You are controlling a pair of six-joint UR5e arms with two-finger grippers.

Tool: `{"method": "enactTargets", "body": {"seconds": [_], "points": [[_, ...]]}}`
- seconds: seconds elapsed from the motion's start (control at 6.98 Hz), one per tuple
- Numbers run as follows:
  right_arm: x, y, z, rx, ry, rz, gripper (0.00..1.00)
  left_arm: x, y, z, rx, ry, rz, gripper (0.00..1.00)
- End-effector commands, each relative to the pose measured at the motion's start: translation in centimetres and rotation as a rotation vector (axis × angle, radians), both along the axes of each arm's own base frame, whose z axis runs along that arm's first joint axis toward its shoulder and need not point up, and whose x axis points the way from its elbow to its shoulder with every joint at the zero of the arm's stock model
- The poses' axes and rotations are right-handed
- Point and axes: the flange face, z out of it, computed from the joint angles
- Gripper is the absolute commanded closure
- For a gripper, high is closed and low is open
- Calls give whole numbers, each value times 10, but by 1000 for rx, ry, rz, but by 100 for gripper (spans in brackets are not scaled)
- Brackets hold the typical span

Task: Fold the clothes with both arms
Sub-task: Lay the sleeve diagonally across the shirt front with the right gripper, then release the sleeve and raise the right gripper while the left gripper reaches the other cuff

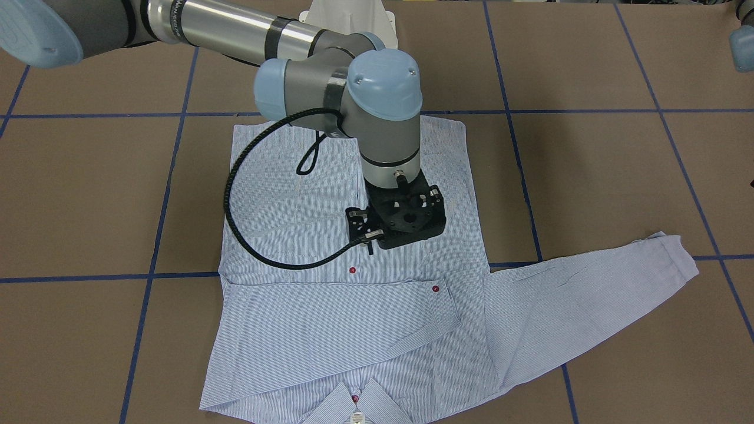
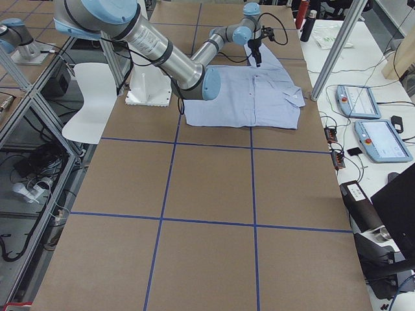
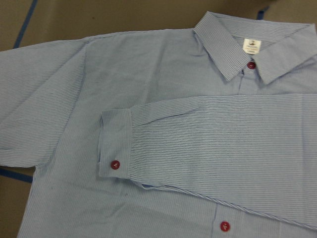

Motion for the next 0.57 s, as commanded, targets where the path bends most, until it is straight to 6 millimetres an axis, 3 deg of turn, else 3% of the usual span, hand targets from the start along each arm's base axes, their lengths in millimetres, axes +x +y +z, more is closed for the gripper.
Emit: {"method": "enactTargets", "body": {"seconds": [0.0, 0.14, 0.29, 0.43], "points": [[74, 2, 9, -112, 29, 4, 1, 59, 1, 27, -86, 48, -116, 3], [113, -1, 23, -173, 9, 0, 1, 79, 4, 45, -114, 73, -179, 3], [137, 12, 45, -170, 12, 5, 1, 97, 10, 73, -139, 103, -230, 2], [146, 15, 56, -168, 12, 7, 1, 120, 17, 95, -155, 113, -281, 2]]}}
